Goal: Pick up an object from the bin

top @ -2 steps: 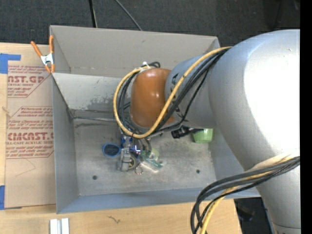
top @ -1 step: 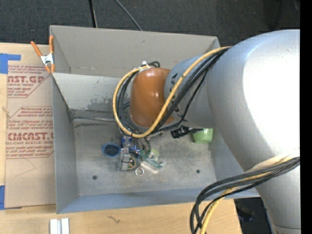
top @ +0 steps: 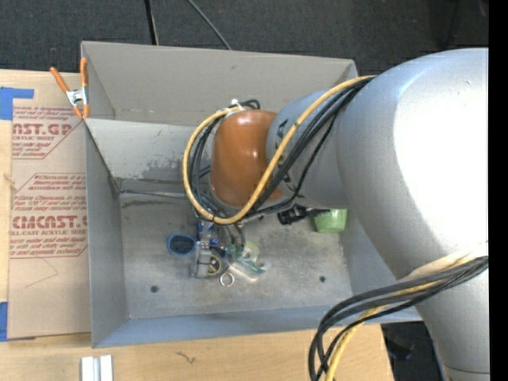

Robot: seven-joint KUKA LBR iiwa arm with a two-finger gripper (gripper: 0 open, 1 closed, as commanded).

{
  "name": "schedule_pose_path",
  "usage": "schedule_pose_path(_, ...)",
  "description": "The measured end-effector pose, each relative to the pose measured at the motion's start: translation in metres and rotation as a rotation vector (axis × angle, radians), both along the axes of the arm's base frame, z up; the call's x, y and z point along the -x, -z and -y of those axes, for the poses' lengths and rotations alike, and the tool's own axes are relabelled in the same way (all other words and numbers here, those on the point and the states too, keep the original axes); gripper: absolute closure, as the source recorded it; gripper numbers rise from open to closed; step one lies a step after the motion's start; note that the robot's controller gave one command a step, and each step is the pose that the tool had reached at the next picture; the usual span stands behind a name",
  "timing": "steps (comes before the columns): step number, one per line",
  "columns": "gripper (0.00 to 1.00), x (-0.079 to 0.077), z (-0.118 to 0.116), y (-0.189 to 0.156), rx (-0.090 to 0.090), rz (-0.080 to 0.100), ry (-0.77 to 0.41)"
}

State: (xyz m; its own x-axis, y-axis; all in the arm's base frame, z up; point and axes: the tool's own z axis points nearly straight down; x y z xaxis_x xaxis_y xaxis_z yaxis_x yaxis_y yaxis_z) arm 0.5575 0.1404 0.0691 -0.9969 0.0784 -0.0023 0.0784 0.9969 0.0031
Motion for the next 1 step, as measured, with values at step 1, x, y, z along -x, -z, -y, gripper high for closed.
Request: schedule_pose_path(1,1.0,0.0,0.0006,0.0,0.001,0.0,0.0)
